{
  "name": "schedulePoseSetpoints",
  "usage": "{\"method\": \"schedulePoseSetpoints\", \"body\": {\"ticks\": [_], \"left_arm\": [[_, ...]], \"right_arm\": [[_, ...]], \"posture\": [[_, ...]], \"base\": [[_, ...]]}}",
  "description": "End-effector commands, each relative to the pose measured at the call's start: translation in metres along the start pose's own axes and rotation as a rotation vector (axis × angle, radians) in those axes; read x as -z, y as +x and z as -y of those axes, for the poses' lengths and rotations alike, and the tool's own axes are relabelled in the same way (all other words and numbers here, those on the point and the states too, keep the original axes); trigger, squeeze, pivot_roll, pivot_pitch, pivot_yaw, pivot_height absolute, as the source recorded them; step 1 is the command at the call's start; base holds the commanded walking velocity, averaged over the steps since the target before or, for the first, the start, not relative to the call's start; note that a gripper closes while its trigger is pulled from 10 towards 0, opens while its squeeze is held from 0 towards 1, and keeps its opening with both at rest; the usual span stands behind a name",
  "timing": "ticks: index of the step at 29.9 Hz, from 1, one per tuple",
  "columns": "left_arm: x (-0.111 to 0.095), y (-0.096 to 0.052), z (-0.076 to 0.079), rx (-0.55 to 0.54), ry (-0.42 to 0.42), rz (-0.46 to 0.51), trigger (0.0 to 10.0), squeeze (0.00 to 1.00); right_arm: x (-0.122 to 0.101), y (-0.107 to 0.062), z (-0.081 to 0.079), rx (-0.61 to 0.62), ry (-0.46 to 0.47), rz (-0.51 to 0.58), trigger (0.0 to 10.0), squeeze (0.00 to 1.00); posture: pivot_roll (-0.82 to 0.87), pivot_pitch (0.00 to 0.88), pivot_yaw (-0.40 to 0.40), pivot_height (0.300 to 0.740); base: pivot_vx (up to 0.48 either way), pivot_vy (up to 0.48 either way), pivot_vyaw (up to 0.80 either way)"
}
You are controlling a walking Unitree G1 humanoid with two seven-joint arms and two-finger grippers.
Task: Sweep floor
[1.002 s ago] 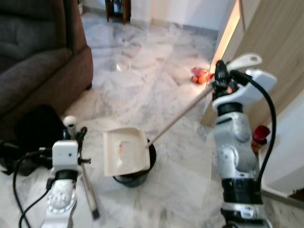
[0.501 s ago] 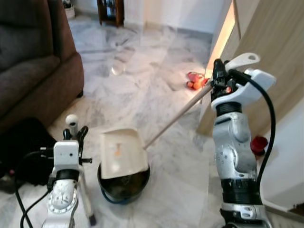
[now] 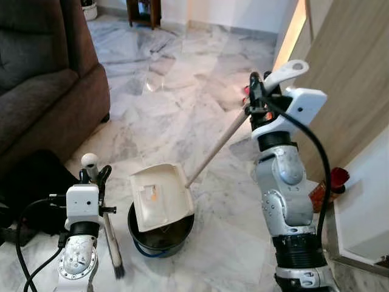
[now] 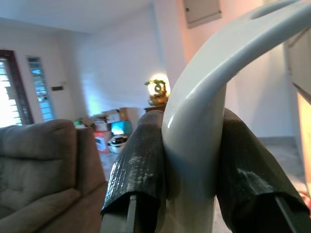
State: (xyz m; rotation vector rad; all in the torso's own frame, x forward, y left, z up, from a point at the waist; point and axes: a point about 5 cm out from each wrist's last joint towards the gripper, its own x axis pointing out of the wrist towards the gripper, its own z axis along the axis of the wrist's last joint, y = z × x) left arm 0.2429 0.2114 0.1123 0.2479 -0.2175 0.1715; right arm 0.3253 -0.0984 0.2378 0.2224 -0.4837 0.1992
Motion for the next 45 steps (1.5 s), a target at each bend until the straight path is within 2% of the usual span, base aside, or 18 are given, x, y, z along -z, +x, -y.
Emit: {"method": "schedulePoseSetpoints", "body": {"ticks": [1, 5, 11, 14, 18, 29, 36, 42, 45], "left_arm": [[-0.006, 0.001, 0.002, 0.020, 0.010, 0.042, 10.0, 0.00], [-0.007, 0.000, 0.004, 0.028, 0.014, 0.047, 10.0, 0.00], [-0.007, 0.000, 0.005, 0.029, 0.014, 0.047, 10.0, 0.00], [-0.006, -0.001, 0.005, 0.025, 0.014, 0.046, 10.0, 0.00], [-0.006, -0.001, 0.005, 0.027, 0.013, 0.046, 10.0, 0.00], [-0.007, 0.001, 0.005, 0.025, 0.011, 0.052, 10.0, 0.00], [-0.007, 0.001, 0.004, 0.023, 0.010, 0.051, 10.0, 0.00], [-0.007, 0.001, 0.005, 0.022, 0.007, 0.052, 10.0, 0.00], [-0.008, 0.002, 0.004, 0.020, 0.008, 0.053, 10.0, 0.00]], "right_arm": [[-0.020, 0.002, -0.013, -0.046, 0.017, 0.107, 10.0, 0.00], [-0.019, 0.000, -0.020, -0.062, 0.011, 0.110, 10.0, 0.00], [-0.021, -0.001, -0.021, -0.062, -0.011, 0.120, 10.0, 0.00], [-0.026, 0.000, -0.020, -0.068, -0.074, 0.160, 10.0, 0.00], [-0.029, 0.000, -0.023, -0.085, -0.113, 0.179, 10.0, 0.00], [-0.032, -0.010, -0.054, -0.243, -0.219, 0.249, 10.0, 0.00], [-0.033, -0.013, -0.062, -0.301, -0.196, 0.253, 10.0, 0.00], [-0.037, -0.020, -0.081, -0.440, -0.162, 0.272, 10.0, 0.00], [-0.038, -0.021, -0.083, -0.456, -0.185, 0.286, 10.0, 0.00]], "posture": [[0.18, 0.095, -0.018, 0.740], [0.18, 0.094, -0.021, 0.740], [0.18, 0.093, -0.025, 0.740], [0.18, 0.093, -0.026, 0.740], [0.17, 0.093, -0.027, 0.740], [0.18, 0.102, -0.026, 0.740], [0.17, 0.107, -0.026, 0.740], [0.18, 0.113, -0.026, 0.740], [0.18, 0.113, -0.026, 0.740]], "base": [[0.000, 0.000, 0.00], [0.000, 0.000, 0.00], [0.000, 0.000, 0.00], [0.000, 0.000, 0.00], [0.000, 0.000, 0.00], [0.000, 0.000, 0.00], [0.000, 0.000, 0.00], [0.000, 0.000, 0.00], [0.000, 0.000, 0.00]]}}
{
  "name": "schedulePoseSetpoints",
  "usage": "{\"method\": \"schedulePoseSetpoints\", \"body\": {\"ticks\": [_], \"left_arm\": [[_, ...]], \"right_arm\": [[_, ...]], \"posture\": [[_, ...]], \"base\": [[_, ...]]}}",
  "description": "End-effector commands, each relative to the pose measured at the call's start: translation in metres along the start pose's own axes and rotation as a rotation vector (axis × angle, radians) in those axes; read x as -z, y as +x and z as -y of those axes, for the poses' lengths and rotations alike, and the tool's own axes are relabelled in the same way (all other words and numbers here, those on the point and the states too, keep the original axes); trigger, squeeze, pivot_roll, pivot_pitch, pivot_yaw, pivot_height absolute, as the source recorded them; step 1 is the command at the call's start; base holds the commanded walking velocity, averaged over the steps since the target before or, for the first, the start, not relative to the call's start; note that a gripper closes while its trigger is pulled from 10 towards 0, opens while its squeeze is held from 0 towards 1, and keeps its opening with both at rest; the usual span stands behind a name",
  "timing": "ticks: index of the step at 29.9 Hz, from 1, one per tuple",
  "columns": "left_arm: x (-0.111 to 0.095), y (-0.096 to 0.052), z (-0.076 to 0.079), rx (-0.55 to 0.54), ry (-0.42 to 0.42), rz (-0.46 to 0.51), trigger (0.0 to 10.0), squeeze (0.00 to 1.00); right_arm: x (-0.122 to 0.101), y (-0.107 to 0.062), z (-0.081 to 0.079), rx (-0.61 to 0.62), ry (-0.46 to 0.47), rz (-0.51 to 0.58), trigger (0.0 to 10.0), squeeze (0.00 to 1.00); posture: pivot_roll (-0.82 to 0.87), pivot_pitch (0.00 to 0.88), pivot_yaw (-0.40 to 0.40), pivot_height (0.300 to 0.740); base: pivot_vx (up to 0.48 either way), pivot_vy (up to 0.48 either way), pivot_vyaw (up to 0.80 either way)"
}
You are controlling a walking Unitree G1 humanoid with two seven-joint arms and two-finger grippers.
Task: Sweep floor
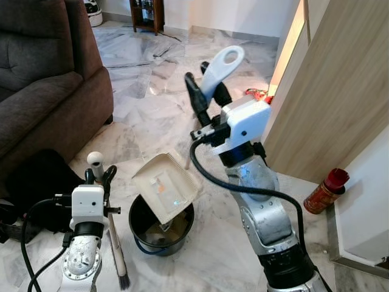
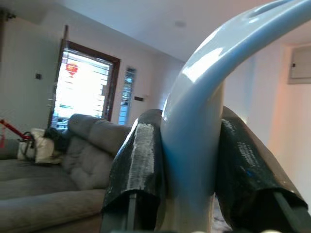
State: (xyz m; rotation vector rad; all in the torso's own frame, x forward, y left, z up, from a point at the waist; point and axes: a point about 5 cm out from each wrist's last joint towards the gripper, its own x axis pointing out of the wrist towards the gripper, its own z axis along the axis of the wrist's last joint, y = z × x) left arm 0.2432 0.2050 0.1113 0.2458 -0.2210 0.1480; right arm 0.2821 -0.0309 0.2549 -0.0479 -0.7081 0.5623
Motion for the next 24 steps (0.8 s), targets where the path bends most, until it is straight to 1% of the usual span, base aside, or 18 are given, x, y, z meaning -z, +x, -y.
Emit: {"method": "schedulePoseSetpoints", "body": {"ticks": [1, 6, 10, 12, 20, 24], "left_arm": [[-0.007, 0.003, -0.002, -0.002, 0.012, 0.047, 10.0, 0.00], [-0.007, 0.003, -0.001, 0.001, 0.009, 0.047, 10.0, 0.00], [-0.007, 0.004, 0.000, 0.003, 0.008, 0.050, 10.0, 0.00], [-0.007, 0.004, 0.000, 0.003, 0.008, 0.050, 10.0, 0.00], [-0.007, 0.003, 0.000, 0.001, 0.008, 0.051, 10.0, 0.00], [-0.008, 0.004, 0.001, 0.002, 0.007, 0.054, 10.0, 0.00]], "right_arm": [[-0.022, 0.004, -0.001, -0.016, -0.039, 0.120, 10.0, 0.00], [-0.024, 0.004, -0.003, -0.040, -0.078, 0.135, 10.0, 0.00], [-0.030, 0.005, -0.004, -0.060, -0.148, 0.169, 10.0, 0.00], [-0.031, 0.005, -0.007, -0.082, -0.163, 0.175, 10.0, 0.00], [-0.032, 0.004, -0.012, -0.115, -0.162, 0.176, 10.0, 0.00], [-0.034, 0.004, -0.013, -0.130, -0.183, 0.191, 10.0, 0.00]], "posture": [[0.17, 0.114, -0.025, 0.740], [0.17, 0.114, -0.025, 0.740], [0.17, 0.115, -0.027, 0.740], [0.17, 0.115, -0.027, 0.740], [0.18, 0.110, -0.029, 0.740], [0.18, 0.107, -0.029, 0.740]], "base": [[0.000, 0.000, 0.00], [0.000, 0.000, 0.00], [0.000, 0.000, 0.00], [0.000, 0.000, 0.00], [0.000, 0.000, 0.00], [0.000, 0.000, 0.00]]}}
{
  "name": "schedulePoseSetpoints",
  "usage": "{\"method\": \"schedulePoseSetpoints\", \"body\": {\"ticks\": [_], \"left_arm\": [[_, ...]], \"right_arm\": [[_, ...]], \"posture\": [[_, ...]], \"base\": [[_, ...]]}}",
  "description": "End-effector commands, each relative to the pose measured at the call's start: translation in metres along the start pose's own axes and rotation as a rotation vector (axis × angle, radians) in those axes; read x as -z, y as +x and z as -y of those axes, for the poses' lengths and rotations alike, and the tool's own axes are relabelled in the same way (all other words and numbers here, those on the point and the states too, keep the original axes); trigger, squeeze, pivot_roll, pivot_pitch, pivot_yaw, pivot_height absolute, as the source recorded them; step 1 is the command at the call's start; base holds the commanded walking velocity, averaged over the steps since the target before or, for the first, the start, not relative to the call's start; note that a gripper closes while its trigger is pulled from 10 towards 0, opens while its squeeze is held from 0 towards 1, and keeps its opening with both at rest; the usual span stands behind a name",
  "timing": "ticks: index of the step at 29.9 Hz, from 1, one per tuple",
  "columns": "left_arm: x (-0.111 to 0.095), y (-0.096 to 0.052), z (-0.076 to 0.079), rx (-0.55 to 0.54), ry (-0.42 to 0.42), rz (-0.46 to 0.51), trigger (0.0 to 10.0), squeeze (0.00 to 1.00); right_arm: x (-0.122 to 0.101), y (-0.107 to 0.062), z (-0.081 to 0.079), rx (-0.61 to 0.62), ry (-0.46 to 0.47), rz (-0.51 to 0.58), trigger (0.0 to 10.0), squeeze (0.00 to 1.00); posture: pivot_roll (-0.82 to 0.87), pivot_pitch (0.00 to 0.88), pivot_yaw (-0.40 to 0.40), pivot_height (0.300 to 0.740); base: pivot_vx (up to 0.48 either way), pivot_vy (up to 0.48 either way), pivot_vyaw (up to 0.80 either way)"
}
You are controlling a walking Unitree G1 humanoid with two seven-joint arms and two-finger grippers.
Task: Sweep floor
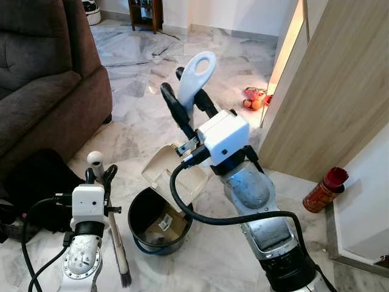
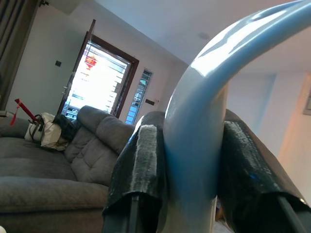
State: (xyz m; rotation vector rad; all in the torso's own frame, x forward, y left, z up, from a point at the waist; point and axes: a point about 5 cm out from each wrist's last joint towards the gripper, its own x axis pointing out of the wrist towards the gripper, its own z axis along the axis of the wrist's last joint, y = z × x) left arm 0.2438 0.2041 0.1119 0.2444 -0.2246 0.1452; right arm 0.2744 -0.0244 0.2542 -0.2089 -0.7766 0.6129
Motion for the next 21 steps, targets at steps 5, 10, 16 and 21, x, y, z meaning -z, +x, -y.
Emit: {"method": "schedulePoseSetpoints", "body": {"ticks": [5, 10, 16, 21], "left_arm": [[-0.007, 0.003, 0.000, -0.001, 0.008, 0.051, 10.0, 0.00], [-0.007, 0.003, 0.000, 0.001, 0.007, 0.052, 10.0, 0.00], [-0.007, 0.003, 0.001, 0.001, 0.005, 0.053, 10.0, 0.00], [-0.007, 0.003, 0.000, -0.004, 0.006, 0.053, 10.0, 0.00]], "right_arm": [[-0.031, 0.007, -0.004, -0.058, -0.057, 0.161, 10.0, 0.00], [-0.029, 0.006, -0.006, -0.072, -0.064, 0.154, 10.0, 0.00], [-0.022, 0.004, 0.002, -0.023, -0.086, 0.120, 10.0, 0.00], [-0.013, 0.003, 0.033, 0.170, -0.156, 0.070, 10.0, 0.00]], "posture": [[0.17, 0.104, -0.029, 0.740], [0.18, 0.104, -0.030, 0.740], [0.18, 0.101, -0.032, 0.740], [0.18, 0.101, -0.033, 0.740]], "base": [[0.000, 0.000, 0.00], [0.000, 0.000, 0.00], [0.000, 0.000, 0.00], [0.000, 0.000, 0.00]]}}
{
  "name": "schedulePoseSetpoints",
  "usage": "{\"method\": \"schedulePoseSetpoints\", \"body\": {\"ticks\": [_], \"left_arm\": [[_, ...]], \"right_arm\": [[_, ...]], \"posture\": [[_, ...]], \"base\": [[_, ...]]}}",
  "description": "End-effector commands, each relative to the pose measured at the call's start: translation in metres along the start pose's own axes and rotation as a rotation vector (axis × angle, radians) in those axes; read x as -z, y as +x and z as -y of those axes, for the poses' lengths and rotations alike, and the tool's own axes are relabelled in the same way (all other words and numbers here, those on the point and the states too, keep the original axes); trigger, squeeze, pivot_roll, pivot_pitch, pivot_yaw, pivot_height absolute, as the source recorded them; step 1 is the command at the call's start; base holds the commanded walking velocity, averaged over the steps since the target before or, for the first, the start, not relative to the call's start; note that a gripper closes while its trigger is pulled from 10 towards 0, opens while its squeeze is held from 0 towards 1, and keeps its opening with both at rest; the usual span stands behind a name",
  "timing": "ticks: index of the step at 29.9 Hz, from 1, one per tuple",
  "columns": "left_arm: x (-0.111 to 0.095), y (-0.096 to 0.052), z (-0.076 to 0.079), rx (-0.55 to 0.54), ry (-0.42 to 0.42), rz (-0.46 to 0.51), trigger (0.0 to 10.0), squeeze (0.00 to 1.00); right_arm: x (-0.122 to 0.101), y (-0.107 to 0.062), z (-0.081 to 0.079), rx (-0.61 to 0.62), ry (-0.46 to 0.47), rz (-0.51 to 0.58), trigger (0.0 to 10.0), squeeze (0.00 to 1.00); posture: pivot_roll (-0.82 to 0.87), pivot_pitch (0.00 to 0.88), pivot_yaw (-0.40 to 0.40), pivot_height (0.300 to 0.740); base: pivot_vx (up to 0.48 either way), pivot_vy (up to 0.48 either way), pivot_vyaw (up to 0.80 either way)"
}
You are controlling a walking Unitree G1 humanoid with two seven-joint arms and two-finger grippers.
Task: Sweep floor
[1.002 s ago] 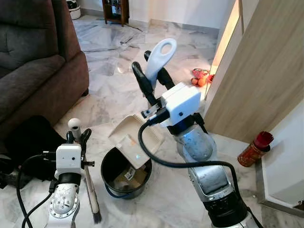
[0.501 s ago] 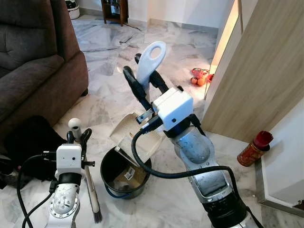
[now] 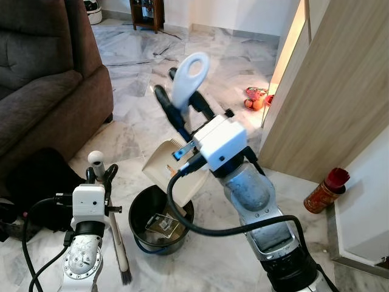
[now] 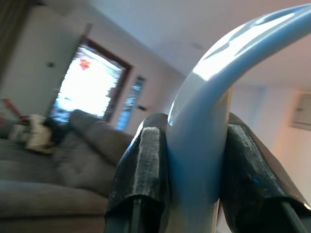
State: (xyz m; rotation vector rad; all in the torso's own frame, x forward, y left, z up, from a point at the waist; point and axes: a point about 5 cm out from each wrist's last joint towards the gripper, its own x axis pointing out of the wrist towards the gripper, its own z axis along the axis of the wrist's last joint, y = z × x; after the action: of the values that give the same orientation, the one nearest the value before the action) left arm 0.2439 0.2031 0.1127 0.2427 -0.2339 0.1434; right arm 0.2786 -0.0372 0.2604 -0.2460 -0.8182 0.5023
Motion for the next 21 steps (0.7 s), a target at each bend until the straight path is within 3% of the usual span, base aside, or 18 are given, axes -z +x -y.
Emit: {"method": "schedulePoseSetpoints", "body": {"ticks": [1, 5, 10, 15, 17, 21], "left_arm": [[-0.006, 0.003, -0.001, -0.005, 0.010, 0.044, 10.0, 0.00], [-0.006, 0.002, -0.003, -0.009, 0.014, 0.041, 10.0, 0.00], [-0.005, -0.001, -0.005, -0.012, 0.016, 0.036, 10.0, 0.00], [-0.004, -0.001, -0.003, -0.006, 0.013, 0.029, 10.0, 0.00], [-0.004, -0.001, -0.003, -0.005, 0.012, 0.028, 10.0, 0.00], [-0.002, -0.003, -0.003, -0.005, 0.011, 0.020, 10.0, 0.00]], "right_arm": [[-0.007, 0.006, 0.026, 0.121, -0.093, 0.047, 10.0, 0.00], [0.004, 0.001, 0.051, 0.227, -0.185, -0.022, 10.0, 0.00], [0.024, -0.014, 0.069, 0.309, -0.214, -0.116, 10.0, 0.00], [0.055, -0.036, 0.069, 0.343, -0.213, -0.255, 10.0, 0.00], [0.075, -0.053, 0.066, 0.368, -0.169, -0.350, 10.0, 0.00], [0.089, -0.071, 0.066, 0.388, -0.164, -0.427, 10.0, 0.00]], "posture": [[0.18, 0.101, -0.033, 0.740], [0.17, 0.098, -0.032, 0.740], [0.17, 0.103, -0.031, 0.740], [0.17, 0.106, -0.031, 0.740], [0.17, 0.111, -0.030, 0.740], [0.17, 0.113, -0.030, 0.740]], "base": [[0.000, 0.000, 0.00], [0.000, 0.000, 0.00], [0.000, 0.000, 0.00], [0.000, 0.000, 0.00], [0.000, 0.000, 0.00], [0.000, 0.000, 0.00]]}}
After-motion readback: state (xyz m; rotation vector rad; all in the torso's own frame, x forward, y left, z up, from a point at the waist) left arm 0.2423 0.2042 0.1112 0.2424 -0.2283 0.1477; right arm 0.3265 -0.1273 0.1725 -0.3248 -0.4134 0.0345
